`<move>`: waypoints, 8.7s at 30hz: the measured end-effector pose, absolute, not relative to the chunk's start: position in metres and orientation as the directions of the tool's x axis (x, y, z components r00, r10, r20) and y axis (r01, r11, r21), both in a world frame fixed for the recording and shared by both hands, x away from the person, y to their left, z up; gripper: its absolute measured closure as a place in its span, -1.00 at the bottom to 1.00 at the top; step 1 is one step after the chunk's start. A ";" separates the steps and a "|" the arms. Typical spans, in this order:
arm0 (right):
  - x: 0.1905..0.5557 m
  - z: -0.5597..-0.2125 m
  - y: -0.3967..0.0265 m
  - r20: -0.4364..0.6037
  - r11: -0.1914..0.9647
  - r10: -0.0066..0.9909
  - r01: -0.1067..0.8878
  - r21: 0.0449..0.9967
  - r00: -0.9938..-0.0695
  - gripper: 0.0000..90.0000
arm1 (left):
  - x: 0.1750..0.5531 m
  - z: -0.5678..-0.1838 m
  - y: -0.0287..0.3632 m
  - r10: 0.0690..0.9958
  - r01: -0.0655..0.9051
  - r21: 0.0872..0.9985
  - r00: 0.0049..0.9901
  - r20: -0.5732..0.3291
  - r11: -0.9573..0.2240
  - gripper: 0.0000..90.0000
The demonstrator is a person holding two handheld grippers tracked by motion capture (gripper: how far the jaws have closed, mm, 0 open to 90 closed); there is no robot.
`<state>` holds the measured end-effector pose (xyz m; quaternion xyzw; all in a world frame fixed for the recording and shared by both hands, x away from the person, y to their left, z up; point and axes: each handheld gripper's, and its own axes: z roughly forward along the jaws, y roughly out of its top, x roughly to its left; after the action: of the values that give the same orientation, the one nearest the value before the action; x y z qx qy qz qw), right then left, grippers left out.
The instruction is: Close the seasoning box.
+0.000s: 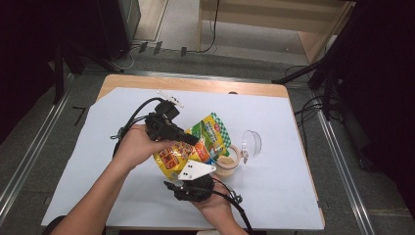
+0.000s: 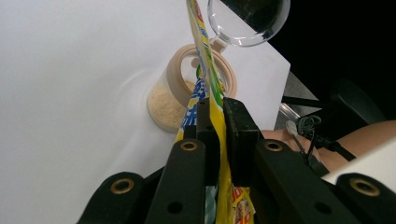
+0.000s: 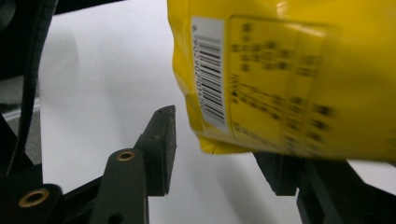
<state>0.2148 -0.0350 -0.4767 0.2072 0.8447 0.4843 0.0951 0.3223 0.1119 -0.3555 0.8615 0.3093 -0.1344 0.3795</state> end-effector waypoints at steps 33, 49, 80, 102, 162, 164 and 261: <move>0.218 -0.486 -0.040 0.031 0.474 0.478 0.287 0.832 -0.878 0.09 | 0.325 -0.368 0.116 0.349 0.573 0.617 0.819 -0.455 -0.540 0.87; 0.218 -0.483 -0.039 0.012 0.481 0.467 0.266 0.836 -0.884 0.06 | 0.332 -0.367 0.137 0.325 0.589 0.609 0.805 -0.496 -0.531 1.00; 0.219 -0.473 -0.045 0.048 0.443 0.475 0.286 0.849 -0.879 0.06 | 0.373 -0.380 0.197 0.502 0.631 0.737 0.731 -0.462 -0.242 1.00; 0.223 -0.472 -0.052 0.071 0.420 0.490 0.307 0.854 -0.869 0.07 | 0.382 -0.401 0.208 0.532 0.659 0.717 0.701 -0.475 -0.228 0.98; 0.225 -0.470 -0.049 0.076 0.425 0.463 0.297 0.855 -0.883 0.12 | 0.314 -0.403 0.285 0.541 0.633 0.747 0.709 -0.453 -0.202 0.46; 0.226 -0.469 -0.050 0.076 0.424 0.465 0.297 0.855 -0.882 0.13 | 0.314 -0.399 0.285 0.539 0.633 0.746 0.710 -0.454 -0.205 0.43; 0.272 -0.384 -0.270 0.232 0.182 0.758 0.539 0.822 -0.610 1.00 | 0.350 -0.407 0.304 0.745 0.676 0.716 0.567 -0.351 -0.177 -0.10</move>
<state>0.2724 -0.2701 -0.3836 0.4265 0.7602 0.4764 0.1149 0.3497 0.3037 -0.4066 0.7661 0.4637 0.0391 0.4433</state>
